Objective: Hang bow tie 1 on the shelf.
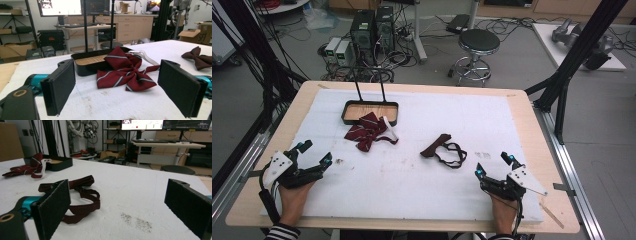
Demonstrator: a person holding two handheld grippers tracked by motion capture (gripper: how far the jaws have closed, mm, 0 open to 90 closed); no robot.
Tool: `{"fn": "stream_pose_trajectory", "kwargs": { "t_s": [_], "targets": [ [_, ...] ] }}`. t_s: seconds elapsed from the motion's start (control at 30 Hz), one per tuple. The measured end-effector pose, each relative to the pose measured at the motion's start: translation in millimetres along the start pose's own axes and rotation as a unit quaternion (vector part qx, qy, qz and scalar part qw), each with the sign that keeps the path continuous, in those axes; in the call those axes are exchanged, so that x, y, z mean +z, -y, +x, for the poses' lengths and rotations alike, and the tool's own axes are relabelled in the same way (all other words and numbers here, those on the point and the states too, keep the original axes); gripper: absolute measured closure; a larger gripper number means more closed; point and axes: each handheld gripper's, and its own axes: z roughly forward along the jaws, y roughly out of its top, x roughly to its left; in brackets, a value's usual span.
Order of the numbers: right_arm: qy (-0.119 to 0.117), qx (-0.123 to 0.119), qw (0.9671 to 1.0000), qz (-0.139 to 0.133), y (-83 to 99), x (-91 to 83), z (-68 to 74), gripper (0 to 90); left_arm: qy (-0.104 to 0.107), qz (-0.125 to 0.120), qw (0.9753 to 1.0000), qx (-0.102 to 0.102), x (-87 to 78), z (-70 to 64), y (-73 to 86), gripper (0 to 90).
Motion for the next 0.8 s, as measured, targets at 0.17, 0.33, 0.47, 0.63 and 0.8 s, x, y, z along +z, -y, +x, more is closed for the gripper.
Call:
{"fn": "stream_pose_trajectory", "kwargs": {
  "t_s": [0.17, 0.33, 0.47, 0.63, 0.8],
  "targets": [
    [0.001, 0.004, 1.0, 0.0, 0.0, -0.2, -0.4, 5.7, 0.0, 0.0, 1.0, -0.001, -0.1, 0.2, 0.0, 15.0],
    [0.001, 0.0, 1.0, 0.0, 0.0, 0.1, 0.3, 5.7, 0.001, -0.001, 1.0, -0.001, -0.2, 0.2, 0.0, 15.0],
    [0.002, -0.001, 1.0, 0.002, -0.2, 0.5, 0.7, 5.8, 0.001, -0.001, 1.0, -0.002, -0.1, 0.6, 0.0, 15.0],
    [0.003, -0.003, 1.0, 0.004, -0.3, 0.7, 1.0, 5.7, 0.001, 0.0, 1.0, -0.005, 0.1, 0.9, -0.2, 14.9],
    [0.004, -0.007, 1.0, 0.004, -0.3, 1.1, 1.0, 5.7, 0.0, 0.001, 1.0, -0.009, -0.2, 1.7, -0.2, 14.9]
  ]
}}
